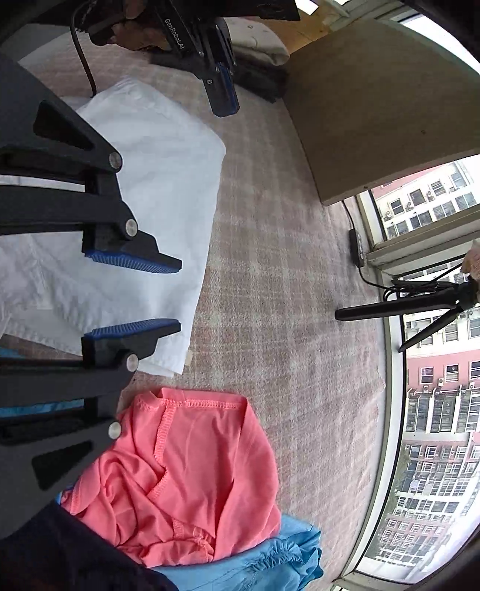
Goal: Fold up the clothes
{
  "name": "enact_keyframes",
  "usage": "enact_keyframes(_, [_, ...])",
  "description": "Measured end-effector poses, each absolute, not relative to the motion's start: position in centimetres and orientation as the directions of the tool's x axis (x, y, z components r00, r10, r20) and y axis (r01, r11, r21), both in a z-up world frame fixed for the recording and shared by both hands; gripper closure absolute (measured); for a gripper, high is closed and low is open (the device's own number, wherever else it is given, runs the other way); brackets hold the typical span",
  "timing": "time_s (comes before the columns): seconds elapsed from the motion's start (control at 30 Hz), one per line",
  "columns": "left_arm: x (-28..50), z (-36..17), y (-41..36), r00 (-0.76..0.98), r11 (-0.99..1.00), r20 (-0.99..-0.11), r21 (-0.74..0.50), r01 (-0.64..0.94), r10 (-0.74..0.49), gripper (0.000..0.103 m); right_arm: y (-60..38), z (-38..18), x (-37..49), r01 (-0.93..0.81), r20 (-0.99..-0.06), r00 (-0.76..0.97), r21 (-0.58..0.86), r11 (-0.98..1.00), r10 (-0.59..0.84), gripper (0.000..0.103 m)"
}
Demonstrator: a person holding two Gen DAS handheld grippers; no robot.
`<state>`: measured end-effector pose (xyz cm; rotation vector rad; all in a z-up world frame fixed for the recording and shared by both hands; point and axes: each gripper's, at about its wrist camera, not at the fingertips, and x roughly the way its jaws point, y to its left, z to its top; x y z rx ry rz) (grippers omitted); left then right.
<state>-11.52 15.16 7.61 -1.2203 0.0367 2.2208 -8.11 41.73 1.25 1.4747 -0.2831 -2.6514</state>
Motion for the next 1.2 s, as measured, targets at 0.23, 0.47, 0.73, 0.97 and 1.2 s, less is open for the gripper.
enact_keyframes(0.23, [-6.1, 6.3, 16.4, -0.325, -0.776, -0.801, -0.252, -0.579, 0.503, 0.087, 36.6, 0.6, -4.1, 0.168, -0.867, -0.454, 0.143, -0.975, -0.205, 0.079])
enact_keyframes(0.47, [-4.7, 2.6, 12.3, -0.331, -0.878, -0.864, -0.224, -0.423, 0.38, 0.088, 38.7, -1.4, 1.1, 0.164, -0.908, -0.321, 0.228, -0.96, -0.271, 0.076])
enact_keyframes(0.73, [-3.5, 5.5, 8.6, -0.401, -0.886, -0.791, -0.389, -0.251, 0.461, 0.063, 46.0, 1.9, 0.3, 0.032, -0.841, -0.431, 0.347, -0.937, -0.326, 0.055])
enact_keyframes(0.97, [-4.7, 4.0, 10.2, -0.361, -0.854, -0.776, -0.499, -0.149, 0.517, 0.047, 47.0, -2.3, -4.6, -0.034, -0.84, -0.387, 0.424, -0.905, -0.379, 0.055])
enact_keyframes(1.2, [-5.6, 2.1, 13.3, -0.331, -0.902, -0.84, -0.412, -0.129, 0.43, 0.045, 46.6, -3.2, -4.6, 0.006, -0.827, -0.383, 0.443, -0.896, -0.411, 0.049])
